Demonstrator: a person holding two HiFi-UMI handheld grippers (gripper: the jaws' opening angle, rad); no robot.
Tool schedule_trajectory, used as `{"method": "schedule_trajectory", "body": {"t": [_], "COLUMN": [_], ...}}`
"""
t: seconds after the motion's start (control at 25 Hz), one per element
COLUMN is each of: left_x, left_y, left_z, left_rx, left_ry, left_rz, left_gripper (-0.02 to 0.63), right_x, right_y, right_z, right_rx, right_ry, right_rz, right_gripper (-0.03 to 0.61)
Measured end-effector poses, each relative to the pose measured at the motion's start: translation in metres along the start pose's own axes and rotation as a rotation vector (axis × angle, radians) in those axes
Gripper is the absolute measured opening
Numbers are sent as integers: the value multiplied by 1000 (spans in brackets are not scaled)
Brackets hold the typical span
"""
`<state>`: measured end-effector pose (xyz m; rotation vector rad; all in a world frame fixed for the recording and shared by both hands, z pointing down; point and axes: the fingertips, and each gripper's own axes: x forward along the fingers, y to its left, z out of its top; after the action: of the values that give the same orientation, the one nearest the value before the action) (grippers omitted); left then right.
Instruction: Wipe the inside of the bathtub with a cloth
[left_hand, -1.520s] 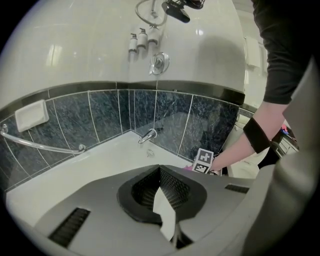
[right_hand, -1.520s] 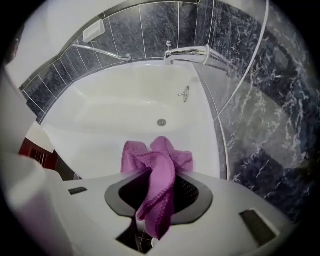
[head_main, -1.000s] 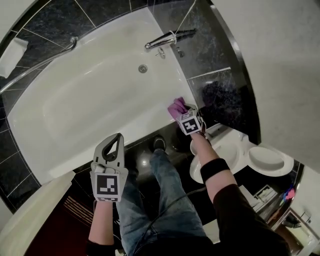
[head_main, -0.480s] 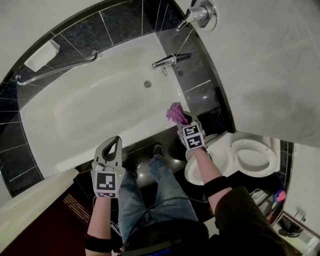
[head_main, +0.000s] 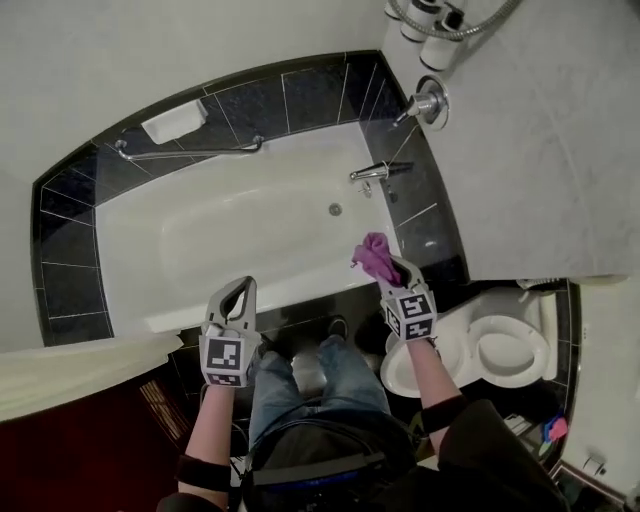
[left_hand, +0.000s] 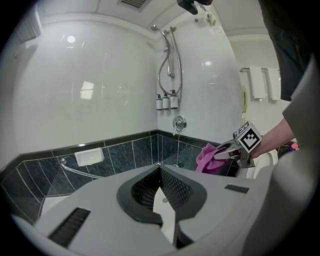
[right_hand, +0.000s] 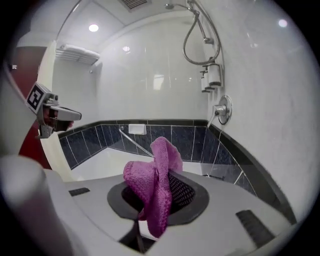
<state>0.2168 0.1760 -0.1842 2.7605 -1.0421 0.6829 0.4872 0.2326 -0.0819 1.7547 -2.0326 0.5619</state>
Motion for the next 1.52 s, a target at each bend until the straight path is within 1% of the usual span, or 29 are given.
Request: {"method": "schedule_trajectory", "body": {"t": [0.16,0.28,0.44,0.68,0.92,1.16,1.36,1.52], "left_x": [-39,-61,-81,-101,-132,-161,-183,-197], "left_y": [24,40,65,86,126,170,204,222], "left_z": [18,23,20,18,1,-14,-26,-30], "left_rx": [-19,-23,-40,-47,-63,-57,-38,-28], "left_ry": [-47,-70,-80,-82,-68,-70,-76,-79], "left_rz": [64,112,184,219,264,272,255,235], "left_gripper": [0,0,0,0,0,0,0,0], "right_x": [-29,-36,-31,-14,2,15,24,23], "right_y": [30,41,62,85,119,173,225,262], "right_z": [48,67,92,111,121,131,135,141], "right_rx": [-33,-49,-69,-100,-128,-136,-130,-126], "right_ry": [-80,-127,-157,-178,-180,-178,-189,-195], "right_rz": [26,36,72,118,143,156,156,168], "right_gripper": [89,89,89,89,91,91,91,91]}}
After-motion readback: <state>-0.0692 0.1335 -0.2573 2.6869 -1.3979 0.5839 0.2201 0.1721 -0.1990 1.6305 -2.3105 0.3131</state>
